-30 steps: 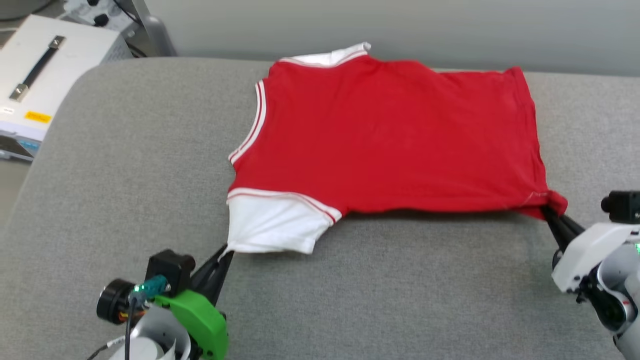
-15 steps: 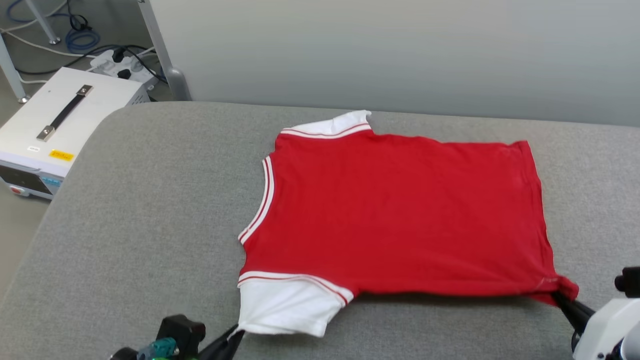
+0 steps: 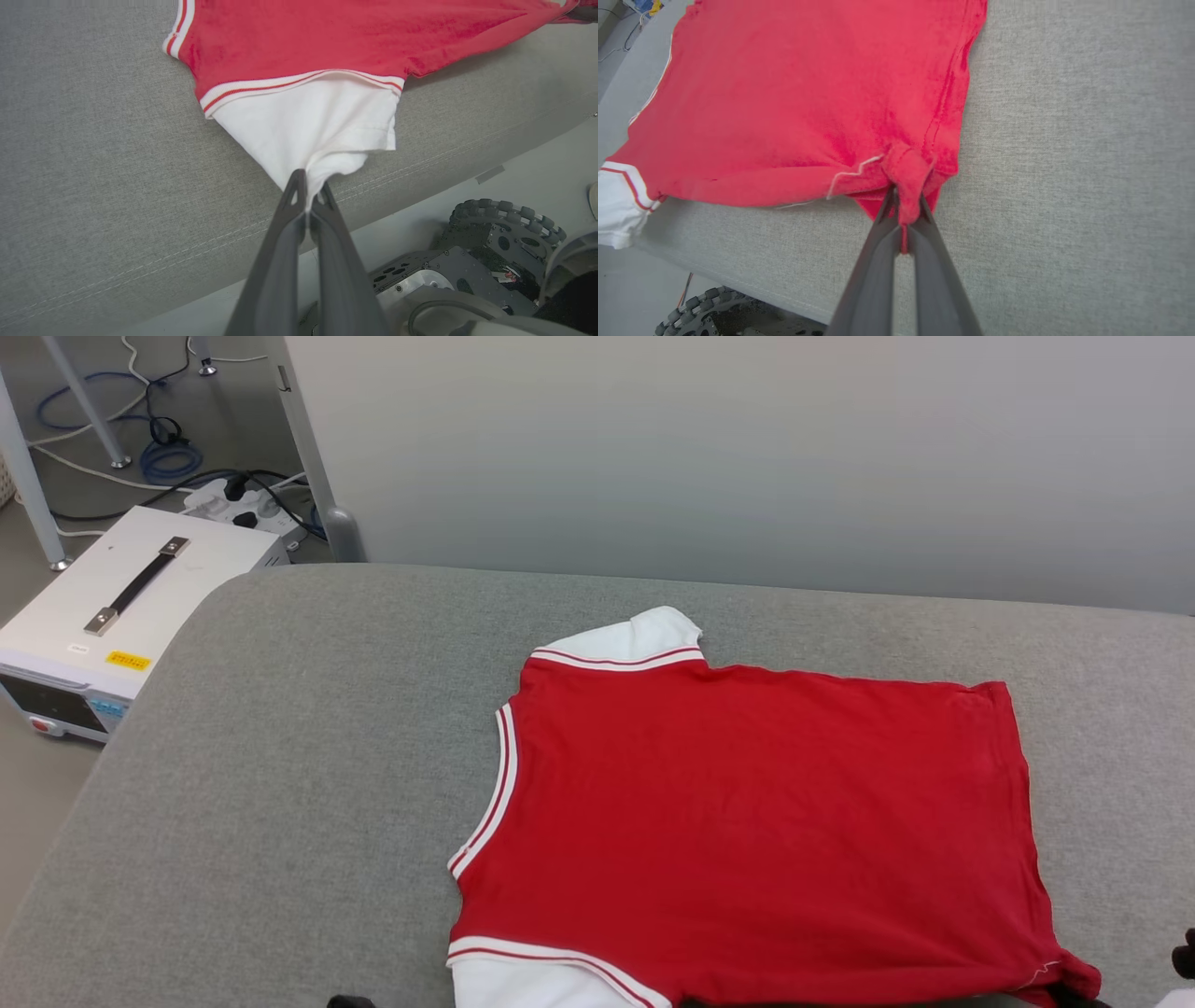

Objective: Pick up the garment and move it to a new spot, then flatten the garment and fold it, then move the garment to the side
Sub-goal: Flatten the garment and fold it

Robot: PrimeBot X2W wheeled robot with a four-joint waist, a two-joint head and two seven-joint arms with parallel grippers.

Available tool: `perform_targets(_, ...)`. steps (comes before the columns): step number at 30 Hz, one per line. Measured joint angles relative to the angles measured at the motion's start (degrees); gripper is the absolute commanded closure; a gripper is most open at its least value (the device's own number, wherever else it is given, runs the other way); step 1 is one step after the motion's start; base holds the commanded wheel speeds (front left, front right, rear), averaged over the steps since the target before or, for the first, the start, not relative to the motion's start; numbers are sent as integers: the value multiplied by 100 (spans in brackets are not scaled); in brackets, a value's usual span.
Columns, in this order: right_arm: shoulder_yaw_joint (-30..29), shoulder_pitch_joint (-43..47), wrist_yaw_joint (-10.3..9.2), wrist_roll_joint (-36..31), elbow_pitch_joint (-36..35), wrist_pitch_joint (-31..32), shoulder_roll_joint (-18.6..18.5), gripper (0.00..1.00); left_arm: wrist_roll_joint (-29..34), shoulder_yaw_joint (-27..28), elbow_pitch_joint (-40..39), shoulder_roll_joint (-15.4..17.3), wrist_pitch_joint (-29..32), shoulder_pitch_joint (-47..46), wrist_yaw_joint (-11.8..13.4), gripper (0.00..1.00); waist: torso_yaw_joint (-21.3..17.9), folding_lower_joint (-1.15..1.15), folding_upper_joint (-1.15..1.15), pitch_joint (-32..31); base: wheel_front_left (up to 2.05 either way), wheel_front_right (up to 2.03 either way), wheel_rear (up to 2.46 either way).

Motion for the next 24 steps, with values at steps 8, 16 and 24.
perform_targets(8,-762,49,0,-312,-909,508,235,100,222,331,12,-283,-475,-777,114,100,-61,0,0,280,0,0,0)
perform_targets(16,-872,-571,-1,-760,-1040,993,452,100,449,341,678,-724,-557,-1754,33,100,-118,0,0,725,0,0,0)
perform_targets(24,-783,-1493,-1,-1206,-390,1304,675,100,638,330,2141,-1225,-995,-2880,-197,100,-241,1,0,1363,0,0,0)
